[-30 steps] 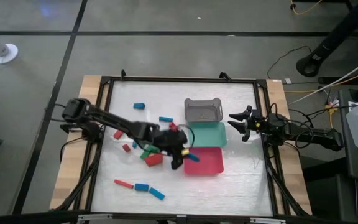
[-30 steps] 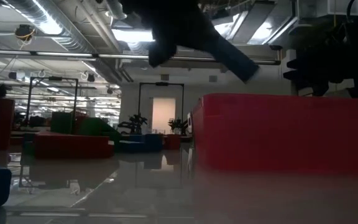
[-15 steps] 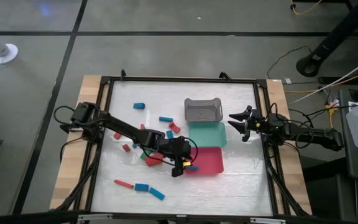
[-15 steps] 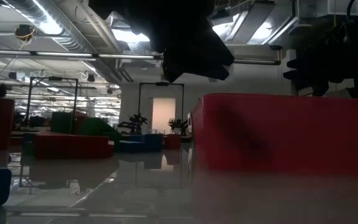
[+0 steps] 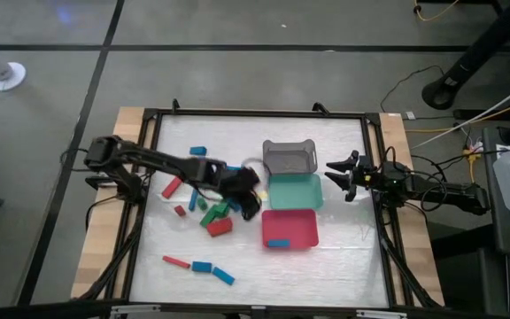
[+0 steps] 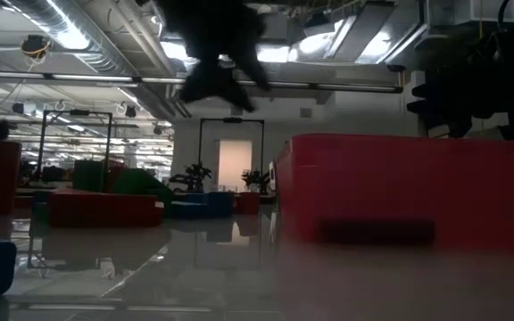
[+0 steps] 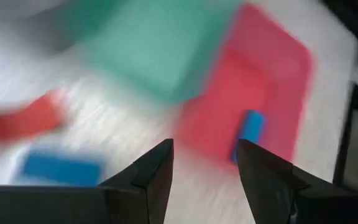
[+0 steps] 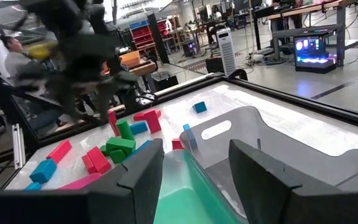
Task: Sort blocks
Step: Put the red block into the green bin
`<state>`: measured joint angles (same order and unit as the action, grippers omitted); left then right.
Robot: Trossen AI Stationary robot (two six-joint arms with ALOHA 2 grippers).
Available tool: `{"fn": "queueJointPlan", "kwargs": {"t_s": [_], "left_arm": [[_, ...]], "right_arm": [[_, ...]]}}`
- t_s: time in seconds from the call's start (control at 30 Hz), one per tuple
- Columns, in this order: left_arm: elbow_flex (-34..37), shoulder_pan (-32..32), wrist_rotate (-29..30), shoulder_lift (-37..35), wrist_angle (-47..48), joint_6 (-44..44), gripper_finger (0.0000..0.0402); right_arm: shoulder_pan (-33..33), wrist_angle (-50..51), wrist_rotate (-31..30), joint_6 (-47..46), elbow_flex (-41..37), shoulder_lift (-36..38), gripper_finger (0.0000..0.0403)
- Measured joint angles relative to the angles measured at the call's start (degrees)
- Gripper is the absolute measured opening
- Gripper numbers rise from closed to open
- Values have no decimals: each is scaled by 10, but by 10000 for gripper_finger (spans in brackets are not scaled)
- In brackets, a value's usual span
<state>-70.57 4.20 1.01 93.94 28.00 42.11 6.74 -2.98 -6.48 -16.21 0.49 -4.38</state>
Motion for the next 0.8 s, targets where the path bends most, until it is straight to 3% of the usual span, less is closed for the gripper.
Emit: {"fn": "queueJointPlan", "kwargs": {"t_s": [0.17,0.37,0.8], "left_arm": [[0,-50,4,-57,197,116,164],[0,-76,50,-83,375,192,164],[85,-77,81,-75,348,239,164]], "right_arm": [[0,-1,0,0,0,0,186],[0,-2,0,0,0,0,186],[0,0,-1,0,0,0,186]]}}
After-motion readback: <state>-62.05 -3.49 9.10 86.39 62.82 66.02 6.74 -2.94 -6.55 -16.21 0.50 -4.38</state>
